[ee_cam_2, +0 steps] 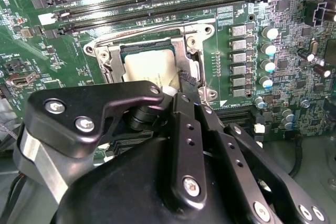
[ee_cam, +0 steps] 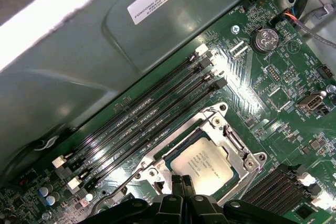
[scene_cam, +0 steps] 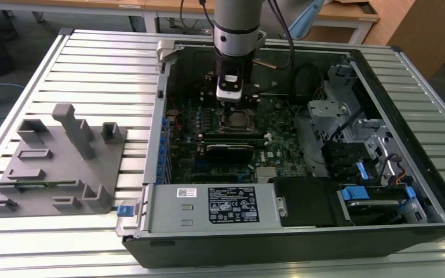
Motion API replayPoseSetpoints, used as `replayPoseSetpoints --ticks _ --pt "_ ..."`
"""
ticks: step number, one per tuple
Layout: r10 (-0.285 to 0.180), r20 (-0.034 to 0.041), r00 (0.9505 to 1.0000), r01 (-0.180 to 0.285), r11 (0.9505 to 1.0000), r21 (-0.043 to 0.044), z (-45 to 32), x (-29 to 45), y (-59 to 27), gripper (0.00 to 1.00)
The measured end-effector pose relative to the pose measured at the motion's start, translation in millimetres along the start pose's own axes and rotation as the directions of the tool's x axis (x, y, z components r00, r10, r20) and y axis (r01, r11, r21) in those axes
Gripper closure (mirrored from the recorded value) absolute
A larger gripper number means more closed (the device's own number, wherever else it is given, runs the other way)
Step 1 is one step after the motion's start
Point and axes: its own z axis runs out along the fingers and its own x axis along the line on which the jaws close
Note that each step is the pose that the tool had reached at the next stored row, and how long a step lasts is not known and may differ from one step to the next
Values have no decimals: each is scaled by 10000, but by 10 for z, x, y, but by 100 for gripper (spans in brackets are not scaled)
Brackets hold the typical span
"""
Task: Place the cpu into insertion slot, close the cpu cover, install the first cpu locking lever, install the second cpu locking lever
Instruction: 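Close the cpu cover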
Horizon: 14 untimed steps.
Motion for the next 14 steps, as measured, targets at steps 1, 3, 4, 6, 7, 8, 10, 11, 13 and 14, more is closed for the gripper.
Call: replayPoseSetpoints --ticks 1,3,4,6,7,8,10,11,13,14 --pt "0 0 10000 0 10000 0 0 0 0 90" --pt "-6 0 10000 6 10000 0 0 0 0 90" --pt "-19 0 10000 19 10000 0 0 0 0 90" --pt "-71 -2 10000 71 10000 -2 0 0 0 90" --pt "-103 -3 9999 103 9999 -3 0 0 0 90" --pt "-126 -3 9999 126 9999 -5 0 0 0 90" --pt "-132 -4 9999 132 9999 -5 0 0 0 90" --pt "-132 -4 9999 132 9999 -5 0 0 0 90" --pt "-134 -3 9999 134 9999 -5 0 0 0 90" --pt "-134 -4 9999 134 9999 -5 0 0 0 90"
